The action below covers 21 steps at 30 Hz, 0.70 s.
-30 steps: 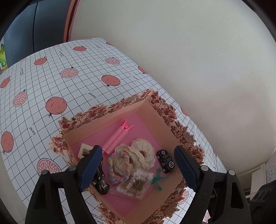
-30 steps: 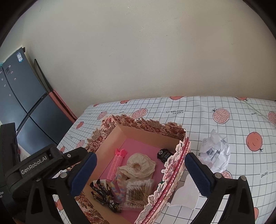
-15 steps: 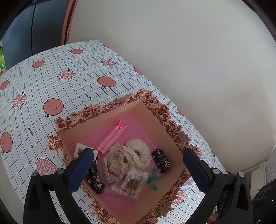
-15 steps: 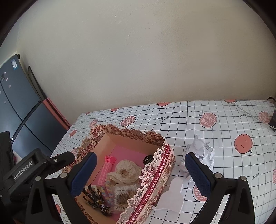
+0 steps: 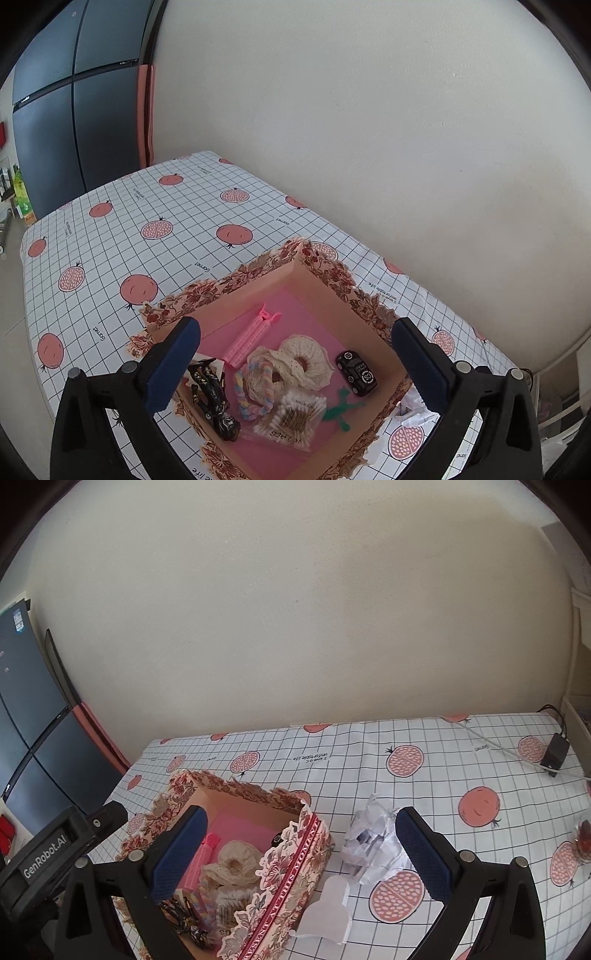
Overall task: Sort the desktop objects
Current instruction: 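Move both grippers out of the box toward the white piece and crumpled paper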
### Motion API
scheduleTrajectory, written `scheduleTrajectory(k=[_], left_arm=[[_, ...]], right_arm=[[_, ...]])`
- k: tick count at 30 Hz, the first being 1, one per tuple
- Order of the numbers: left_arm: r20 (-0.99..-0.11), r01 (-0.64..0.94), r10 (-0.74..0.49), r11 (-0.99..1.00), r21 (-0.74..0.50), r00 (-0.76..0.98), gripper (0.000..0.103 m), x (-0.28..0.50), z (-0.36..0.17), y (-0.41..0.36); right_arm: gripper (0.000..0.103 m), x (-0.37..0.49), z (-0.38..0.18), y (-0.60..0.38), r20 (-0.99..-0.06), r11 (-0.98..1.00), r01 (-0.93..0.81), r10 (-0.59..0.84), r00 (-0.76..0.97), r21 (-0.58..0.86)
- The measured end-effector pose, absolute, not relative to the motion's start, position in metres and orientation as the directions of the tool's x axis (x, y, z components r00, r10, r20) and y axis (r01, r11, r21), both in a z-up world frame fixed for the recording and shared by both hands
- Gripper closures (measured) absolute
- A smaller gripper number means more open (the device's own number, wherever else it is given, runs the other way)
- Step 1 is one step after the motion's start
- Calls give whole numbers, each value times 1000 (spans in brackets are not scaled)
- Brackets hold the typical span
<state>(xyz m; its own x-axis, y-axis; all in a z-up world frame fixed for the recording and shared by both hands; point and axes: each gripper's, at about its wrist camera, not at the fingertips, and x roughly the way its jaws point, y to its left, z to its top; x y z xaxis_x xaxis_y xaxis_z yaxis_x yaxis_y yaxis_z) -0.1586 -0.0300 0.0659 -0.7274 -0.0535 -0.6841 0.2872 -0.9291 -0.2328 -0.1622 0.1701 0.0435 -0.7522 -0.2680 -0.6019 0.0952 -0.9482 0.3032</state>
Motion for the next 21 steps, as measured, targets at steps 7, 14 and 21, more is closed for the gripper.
scheduleTrajectory(k=[7, 14, 21], left_arm=[[-629, 225, -24, -944, -243, -777, 0, -145, 85, -5], [-558, 163, -3, -958, -237, -830, 0, -128, 106, 25], [-491, 112, 45, -952, -286, -870, 0, -112, 118, 43]], right_arm=[[0, -148, 67, 192, -554, -965, 76, -207, -806, 250], [0, -128, 91, 210, -477, -977, 92, -175, -861, 192], [0, -113, 108, 231, -427, -985, 62, -126, -895, 160]])
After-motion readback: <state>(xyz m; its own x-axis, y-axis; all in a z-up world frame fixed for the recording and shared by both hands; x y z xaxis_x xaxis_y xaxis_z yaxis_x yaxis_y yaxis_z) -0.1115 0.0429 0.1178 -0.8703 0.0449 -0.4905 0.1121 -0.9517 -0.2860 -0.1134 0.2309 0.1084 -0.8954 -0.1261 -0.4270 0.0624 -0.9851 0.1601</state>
